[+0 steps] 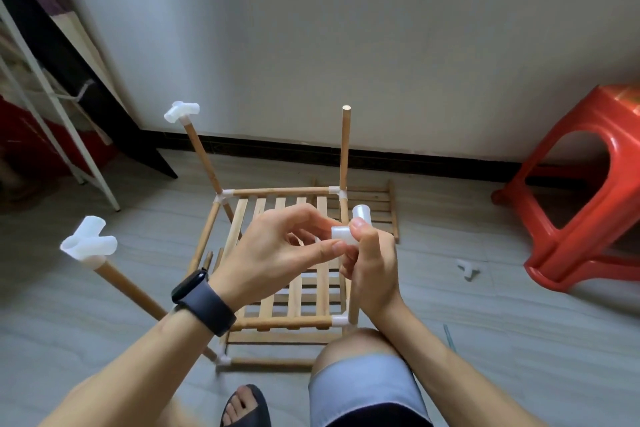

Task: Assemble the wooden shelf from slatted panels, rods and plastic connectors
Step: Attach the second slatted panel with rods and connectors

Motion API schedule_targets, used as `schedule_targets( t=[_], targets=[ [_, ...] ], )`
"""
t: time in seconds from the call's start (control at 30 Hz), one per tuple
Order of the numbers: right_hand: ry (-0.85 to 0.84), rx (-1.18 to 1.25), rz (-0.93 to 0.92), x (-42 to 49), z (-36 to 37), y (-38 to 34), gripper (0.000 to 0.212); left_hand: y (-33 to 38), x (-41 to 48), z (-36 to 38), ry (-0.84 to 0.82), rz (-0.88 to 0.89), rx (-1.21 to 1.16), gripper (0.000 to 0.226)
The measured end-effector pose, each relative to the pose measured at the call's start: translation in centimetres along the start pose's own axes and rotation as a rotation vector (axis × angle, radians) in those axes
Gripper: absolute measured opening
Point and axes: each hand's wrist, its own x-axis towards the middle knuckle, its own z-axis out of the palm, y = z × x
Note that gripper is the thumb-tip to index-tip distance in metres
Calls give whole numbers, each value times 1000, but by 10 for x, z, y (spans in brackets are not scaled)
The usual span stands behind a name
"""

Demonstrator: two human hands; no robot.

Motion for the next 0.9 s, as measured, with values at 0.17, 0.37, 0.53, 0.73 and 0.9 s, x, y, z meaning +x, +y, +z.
schedule_targets(
  t=[0.17,0.37,0.53,0.73,0.9],
  targets=[
    [-111,6,54,9,-14,-8,62,-2,-8,-60,136,59,420,28],
    [-127,70,125,11,-19,-10,70,-47,-62,-131,744,-435,926,41],
    [-111,131,150,11,-12,-17,35,-63,-75,-118,847,-435,425,24],
    [-313,103,342,6,-25,-40,36,-76,-56,-130,813,-412,499,18],
    [-635,-104,435,2,-17,-62,40,-94,-41,-175,612,-551,505,30]
  ],
)
